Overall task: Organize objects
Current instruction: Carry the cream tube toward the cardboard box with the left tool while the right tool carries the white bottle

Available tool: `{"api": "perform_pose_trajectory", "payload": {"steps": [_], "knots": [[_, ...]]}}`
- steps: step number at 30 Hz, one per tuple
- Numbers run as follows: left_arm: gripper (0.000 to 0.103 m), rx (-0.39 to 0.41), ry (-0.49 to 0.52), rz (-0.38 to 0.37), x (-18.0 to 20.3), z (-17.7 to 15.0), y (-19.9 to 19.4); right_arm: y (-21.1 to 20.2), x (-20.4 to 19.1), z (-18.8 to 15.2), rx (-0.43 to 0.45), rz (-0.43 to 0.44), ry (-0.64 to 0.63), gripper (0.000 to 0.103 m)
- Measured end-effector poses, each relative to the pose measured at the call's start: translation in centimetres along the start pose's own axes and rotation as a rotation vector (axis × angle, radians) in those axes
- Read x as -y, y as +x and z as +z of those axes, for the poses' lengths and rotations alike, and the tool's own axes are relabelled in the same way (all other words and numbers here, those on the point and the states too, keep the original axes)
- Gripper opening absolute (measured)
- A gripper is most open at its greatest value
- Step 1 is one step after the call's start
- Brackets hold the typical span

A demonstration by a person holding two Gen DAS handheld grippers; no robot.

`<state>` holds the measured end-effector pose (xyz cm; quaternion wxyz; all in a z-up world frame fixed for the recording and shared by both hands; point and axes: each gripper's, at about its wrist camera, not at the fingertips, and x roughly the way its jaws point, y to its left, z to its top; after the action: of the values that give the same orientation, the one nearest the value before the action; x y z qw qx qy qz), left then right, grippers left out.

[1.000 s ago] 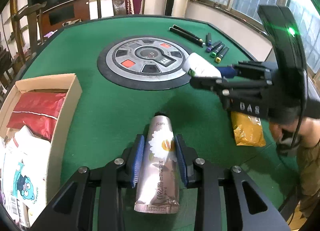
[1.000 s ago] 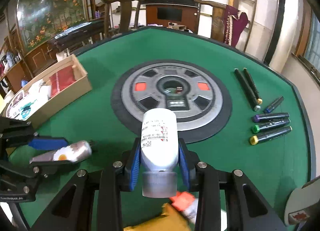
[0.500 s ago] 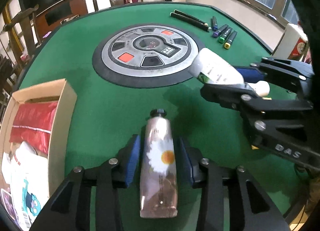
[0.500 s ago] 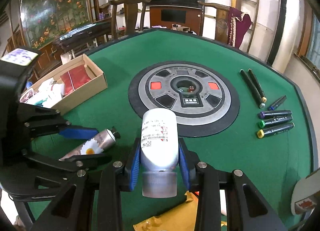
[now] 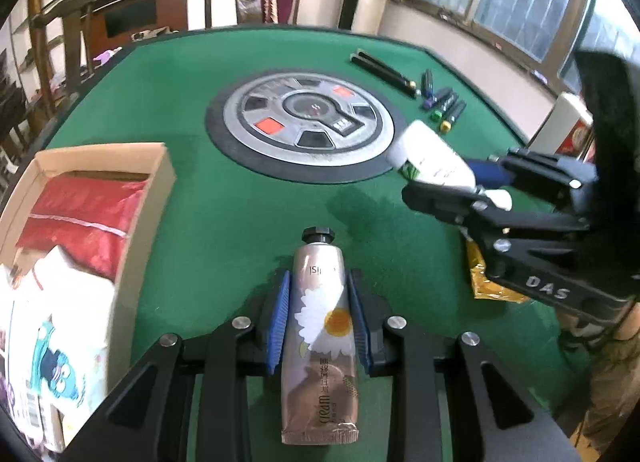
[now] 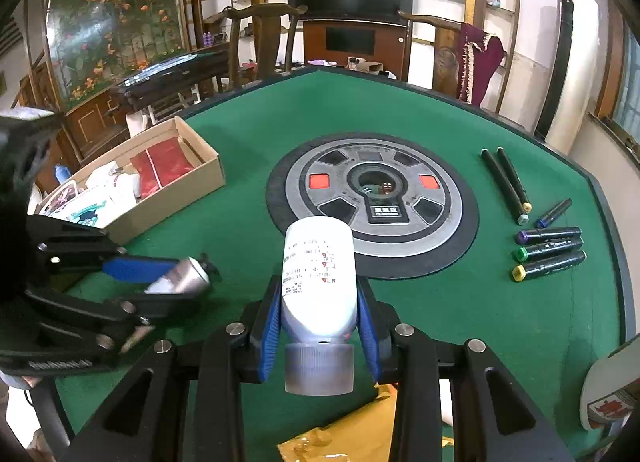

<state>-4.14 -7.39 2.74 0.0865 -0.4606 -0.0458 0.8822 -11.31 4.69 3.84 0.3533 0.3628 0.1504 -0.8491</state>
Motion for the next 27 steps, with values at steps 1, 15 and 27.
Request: {"api": "perform_pose_trajectory", "payload": {"steps": [1, 15, 27], "knots": [[0.028, 0.007, -0.005, 0.000, -0.1, -0.2, -0.4, 0.0, -0.2, 0.0, 0.001, 0.001, -0.003, 0.036], [0.028, 0.121, -0.120, 0.019, -3.6, -5.6, -8.5, -1.4, -4.1, -1.2, 0.003, 0.153, 0.024, 0.037], [0.028, 0.199, -0.225, 0.139, -8.0, -7.3, -14.2, -2.5, -7.2, -1.8, 0.022, 0.224, 0.014, 0.037]]}}
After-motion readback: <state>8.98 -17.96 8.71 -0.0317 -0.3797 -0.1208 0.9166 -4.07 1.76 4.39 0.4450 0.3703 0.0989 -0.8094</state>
